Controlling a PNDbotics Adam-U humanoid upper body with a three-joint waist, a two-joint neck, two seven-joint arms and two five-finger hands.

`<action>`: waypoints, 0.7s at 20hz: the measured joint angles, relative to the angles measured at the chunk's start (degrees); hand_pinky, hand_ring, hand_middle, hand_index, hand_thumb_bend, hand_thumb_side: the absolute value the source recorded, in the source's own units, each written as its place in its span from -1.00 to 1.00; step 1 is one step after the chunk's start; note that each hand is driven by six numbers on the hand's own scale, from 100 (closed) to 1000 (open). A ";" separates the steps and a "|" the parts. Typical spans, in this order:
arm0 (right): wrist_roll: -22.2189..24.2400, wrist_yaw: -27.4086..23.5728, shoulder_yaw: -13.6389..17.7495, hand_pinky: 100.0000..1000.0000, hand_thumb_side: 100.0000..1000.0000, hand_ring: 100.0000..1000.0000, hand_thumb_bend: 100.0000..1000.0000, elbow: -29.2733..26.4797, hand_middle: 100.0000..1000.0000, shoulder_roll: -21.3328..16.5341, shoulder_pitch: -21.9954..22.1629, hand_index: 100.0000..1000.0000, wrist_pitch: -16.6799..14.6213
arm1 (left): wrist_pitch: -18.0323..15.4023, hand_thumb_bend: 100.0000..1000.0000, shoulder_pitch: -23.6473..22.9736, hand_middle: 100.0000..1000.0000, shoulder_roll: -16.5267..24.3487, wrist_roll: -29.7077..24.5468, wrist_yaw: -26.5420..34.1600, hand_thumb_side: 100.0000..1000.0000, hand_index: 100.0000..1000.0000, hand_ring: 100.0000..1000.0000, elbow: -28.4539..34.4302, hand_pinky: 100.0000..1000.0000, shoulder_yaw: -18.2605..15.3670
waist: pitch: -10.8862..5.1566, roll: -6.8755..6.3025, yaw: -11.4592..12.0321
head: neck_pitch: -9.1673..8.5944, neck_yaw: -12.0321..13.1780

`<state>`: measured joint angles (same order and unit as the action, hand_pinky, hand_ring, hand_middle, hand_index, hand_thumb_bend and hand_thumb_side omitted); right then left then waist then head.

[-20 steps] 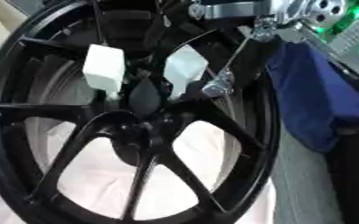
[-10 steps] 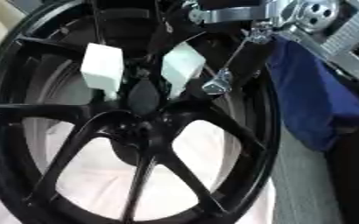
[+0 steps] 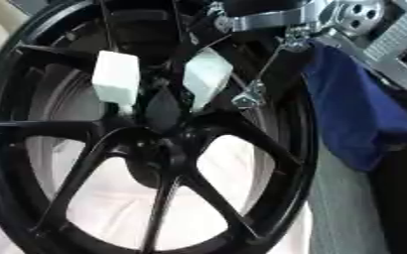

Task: Pull the pin out of the wheel hub.

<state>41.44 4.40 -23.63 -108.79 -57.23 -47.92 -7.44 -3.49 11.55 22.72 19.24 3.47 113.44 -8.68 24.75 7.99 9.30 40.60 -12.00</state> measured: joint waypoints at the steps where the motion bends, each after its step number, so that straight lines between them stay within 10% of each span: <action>1: 0.13 0.07 0.01 0.68 -1.00 0.61 -0.68 0.26 0.34 0.01 0.00 0.58 -0.11 | 0.00 -0.84 0.00 0.05 0.00 0.00 0.00 0.48 0.46 0.02 0.00 0.90 0.00 | 0.00 0.02 0.05 | -0.01 -0.01; 14: -0.87 0.01 1.53 0.63 -1.00 0.50 -1.00 -0.55 0.02 -0.54 2.83 0.36 -0.71 | -0.02 -0.85 0.02 0.05 -0.02 0.00 -0.01 0.49 0.46 0.02 0.00 0.91 0.00 | 0.08 0.13 0.56 | -0.97 -0.53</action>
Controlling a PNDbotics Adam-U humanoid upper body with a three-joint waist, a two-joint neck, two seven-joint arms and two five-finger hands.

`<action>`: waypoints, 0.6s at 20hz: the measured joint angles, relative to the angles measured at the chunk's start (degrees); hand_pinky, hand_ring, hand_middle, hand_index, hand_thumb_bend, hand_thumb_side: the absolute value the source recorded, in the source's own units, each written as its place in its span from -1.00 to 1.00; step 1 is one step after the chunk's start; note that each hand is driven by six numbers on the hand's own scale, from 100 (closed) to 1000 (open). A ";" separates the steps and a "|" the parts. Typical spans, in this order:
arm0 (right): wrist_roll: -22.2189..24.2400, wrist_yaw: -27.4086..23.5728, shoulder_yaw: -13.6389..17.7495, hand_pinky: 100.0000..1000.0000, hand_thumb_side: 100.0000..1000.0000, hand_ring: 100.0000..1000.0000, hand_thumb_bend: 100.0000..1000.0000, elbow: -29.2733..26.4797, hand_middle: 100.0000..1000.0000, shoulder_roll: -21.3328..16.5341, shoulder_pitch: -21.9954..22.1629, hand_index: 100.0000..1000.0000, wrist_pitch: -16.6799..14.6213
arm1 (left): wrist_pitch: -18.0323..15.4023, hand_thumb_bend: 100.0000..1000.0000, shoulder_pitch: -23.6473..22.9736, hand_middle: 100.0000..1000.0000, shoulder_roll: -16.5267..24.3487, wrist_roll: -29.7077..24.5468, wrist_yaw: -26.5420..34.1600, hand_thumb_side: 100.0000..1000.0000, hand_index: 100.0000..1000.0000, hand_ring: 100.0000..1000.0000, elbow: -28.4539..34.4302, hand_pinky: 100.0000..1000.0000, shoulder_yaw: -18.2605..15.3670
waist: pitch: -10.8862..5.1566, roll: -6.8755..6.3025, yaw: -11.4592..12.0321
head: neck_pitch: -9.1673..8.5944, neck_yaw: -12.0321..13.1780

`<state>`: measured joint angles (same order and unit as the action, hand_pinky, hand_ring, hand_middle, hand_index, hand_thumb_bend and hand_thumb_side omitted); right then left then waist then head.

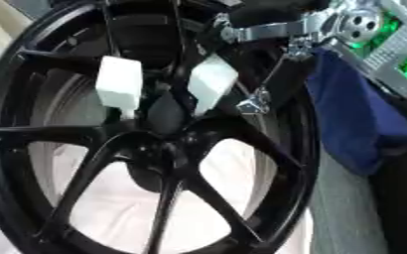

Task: Pull the pin out of the wheel hub.

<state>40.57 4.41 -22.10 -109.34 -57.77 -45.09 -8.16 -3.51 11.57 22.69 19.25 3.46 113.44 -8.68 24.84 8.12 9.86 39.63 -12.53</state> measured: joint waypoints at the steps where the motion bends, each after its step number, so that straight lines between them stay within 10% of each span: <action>1: -0.07 -0.03 0.02 0.63 -1.00 0.50 -1.00 -0.04 0.02 0.00 0.07 0.36 0.04 | 0.00 -0.85 0.00 0.05 0.00 0.00 0.00 0.49 0.46 0.02 0.00 0.91 0.00 | 0.00 0.00 0.00 | 0.00 -0.02; 12: -1.00 -1.32 0.06 0.48 -1.00 0.14 -1.00 -0.32 -0.63 -0.07 -0.33 -0.29 1.08 | 0.01 -0.85 -0.01 0.05 0.00 0.00 -0.03 0.49 0.47 0.02 0.00 0.91 -0.01 | 0.02 0.16 -0.03 | 0.02 -0.27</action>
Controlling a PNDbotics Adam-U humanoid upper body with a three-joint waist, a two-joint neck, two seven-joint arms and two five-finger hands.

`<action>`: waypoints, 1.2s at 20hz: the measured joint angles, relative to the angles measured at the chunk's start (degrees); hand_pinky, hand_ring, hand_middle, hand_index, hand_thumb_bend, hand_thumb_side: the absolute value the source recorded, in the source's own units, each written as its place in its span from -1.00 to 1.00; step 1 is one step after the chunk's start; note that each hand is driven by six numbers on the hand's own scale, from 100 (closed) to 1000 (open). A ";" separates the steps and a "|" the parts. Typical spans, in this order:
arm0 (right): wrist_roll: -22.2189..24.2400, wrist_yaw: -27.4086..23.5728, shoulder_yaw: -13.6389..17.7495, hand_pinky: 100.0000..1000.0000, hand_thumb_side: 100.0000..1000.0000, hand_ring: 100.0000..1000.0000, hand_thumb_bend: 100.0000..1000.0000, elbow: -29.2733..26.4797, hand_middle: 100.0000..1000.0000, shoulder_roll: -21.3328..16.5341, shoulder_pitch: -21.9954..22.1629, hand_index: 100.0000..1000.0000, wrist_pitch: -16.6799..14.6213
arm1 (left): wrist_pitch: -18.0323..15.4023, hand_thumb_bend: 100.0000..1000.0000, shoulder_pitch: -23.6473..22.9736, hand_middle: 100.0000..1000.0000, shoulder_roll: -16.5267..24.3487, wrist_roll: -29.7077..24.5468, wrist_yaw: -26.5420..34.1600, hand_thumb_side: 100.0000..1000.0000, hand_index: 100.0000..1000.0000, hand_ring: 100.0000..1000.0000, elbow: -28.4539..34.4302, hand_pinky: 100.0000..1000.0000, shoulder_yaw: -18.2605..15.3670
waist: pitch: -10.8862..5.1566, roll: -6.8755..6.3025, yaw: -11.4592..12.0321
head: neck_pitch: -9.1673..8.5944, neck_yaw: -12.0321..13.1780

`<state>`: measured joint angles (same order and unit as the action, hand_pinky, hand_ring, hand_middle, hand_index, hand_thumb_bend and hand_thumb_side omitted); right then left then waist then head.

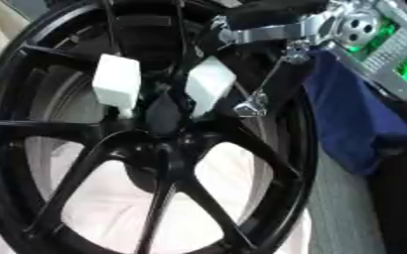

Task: Pull the pin out of the wheel hub.

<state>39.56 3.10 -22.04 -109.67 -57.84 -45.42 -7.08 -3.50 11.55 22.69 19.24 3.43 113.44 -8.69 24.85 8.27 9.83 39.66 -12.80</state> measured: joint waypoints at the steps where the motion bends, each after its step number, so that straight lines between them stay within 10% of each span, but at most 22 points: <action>1: -0.20 -0.23 0.01 0.47 -1.00 0.12 -1.00 0.00 -0.67 -0.04 -0.16 -0.34 0.25 | 0.00 -0.85 -0.01 0.05 0.00 0.00 0.00 0.49 0.47 0.02 0.00 0.91 0.00 | -0.01 0.00 -0.04 | 0.01 0.00; 15: -3.86 -8.46 3.02 0.34 -1.00 -0.07 -1.00 -2.31 -0.88 -1.92 -2.45 -0.54 6.86 | 0.13 -0.84 -0.89 0.05 0.01 0.15 0.03 0.48 0.47 0.03 0.00 0.92 -0.14 | -2.06 -0.22 -1.54 | 0.61 0.48; 24: -10.49 -16.33 13.57 0.34 -1.00 -0.08 -1.00 -0.56 -0.88 -7.24 4.71 -0.54 6.82 | 0.10 -0.84 -1.89 0.06 -0.01 0.74 0.02 0.47 0.47 0.03 0.00 0.92 -0.93 | -2.54 -2.83 -5.28 | 0.83 3.09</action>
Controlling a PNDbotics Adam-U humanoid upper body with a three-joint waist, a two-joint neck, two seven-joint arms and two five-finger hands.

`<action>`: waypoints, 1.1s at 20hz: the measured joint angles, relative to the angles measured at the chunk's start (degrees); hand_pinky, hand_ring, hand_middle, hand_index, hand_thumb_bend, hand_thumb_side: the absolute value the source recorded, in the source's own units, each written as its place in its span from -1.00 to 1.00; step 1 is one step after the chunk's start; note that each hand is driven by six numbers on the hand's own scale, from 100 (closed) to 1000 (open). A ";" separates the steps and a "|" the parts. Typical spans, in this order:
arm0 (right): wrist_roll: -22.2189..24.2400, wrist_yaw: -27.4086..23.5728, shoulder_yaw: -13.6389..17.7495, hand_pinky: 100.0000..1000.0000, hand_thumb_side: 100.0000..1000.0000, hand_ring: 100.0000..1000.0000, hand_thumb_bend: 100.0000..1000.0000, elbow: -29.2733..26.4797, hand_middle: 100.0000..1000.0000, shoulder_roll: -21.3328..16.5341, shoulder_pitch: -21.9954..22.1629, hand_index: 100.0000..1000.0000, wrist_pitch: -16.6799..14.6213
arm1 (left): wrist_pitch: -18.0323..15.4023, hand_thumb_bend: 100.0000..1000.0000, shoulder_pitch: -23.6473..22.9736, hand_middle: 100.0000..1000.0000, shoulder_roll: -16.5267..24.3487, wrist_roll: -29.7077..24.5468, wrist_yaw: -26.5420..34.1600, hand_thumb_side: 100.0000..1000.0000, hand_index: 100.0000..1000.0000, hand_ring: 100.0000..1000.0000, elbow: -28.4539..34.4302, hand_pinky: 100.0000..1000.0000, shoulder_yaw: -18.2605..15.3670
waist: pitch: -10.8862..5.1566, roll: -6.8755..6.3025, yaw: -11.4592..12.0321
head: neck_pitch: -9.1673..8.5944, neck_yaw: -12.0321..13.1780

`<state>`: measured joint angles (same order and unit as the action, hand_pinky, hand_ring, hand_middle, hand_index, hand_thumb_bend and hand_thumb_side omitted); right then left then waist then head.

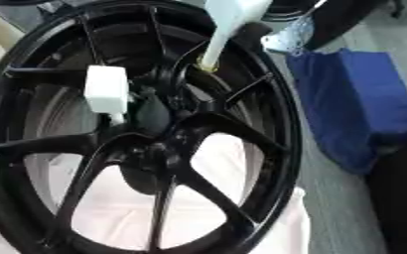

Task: Pull the pin out of the wheel hub.

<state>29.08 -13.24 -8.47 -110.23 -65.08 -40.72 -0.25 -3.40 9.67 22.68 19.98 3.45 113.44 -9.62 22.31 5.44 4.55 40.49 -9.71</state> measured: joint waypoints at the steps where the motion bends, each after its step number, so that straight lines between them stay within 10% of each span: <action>1: -0.88 -0.79 1.42 0.35 -1.00 -0.08 -1.00 1.15 -0.87 -0.66 1.40 -0.54 -0.32 | 0.00 -0.84 -0.10 0.06 -0.02 0.13 -0.01 0.47 0.47 0.03 0.00 0.92 -0.15 | 0.00 -0.39 -0.39 | -0.04 0.44; 14: -11.79 0.33 19.13 0.36 -1.00 -0.06 -1.00 16.23 -0.79 -0.88 18.96 -0.45 -4.58 | -0.37 -0.84 -0.76 0.05 -1.01 1.53 -0.54 0.46 0.47 0.04 0.01 0.91 -1.38 | 0.01 -3.73 -4.54 | -0.90 4.62; 20: -16.92 5.13 27.38 0.50 -1.00 0.27 -1.00 17.20 -0.12 4.94 27.27 0.16 -2.90 | -0.40 -0.84 -0.75 0.05 -1.24 1.77 -0.78 0.46 0.47 0.04 0.01 0.91 -1.56 | 0.10 -4.23 -4.81 | -1.42 5.27; 22: -18.64 6.92 29.35 0.60 -1.00 0.48 -0.71 17.04 0.33 6.98 30.07 0.49 -1.74 | -0.40 -0.84 -0.70 0.05 -1.48 1.78 -0.78 0.46 0.47 0.04 0.01 0.91 -1.56 | 0.17 -4.44 -4.64 | -1.62 5.26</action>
<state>10.44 -6.31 20.88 -93.18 -58.09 -10.65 -1.99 -3.80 8.97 21.20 21.76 2.67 113.45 -11.18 22.48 1.00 -0.09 38.87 -4.45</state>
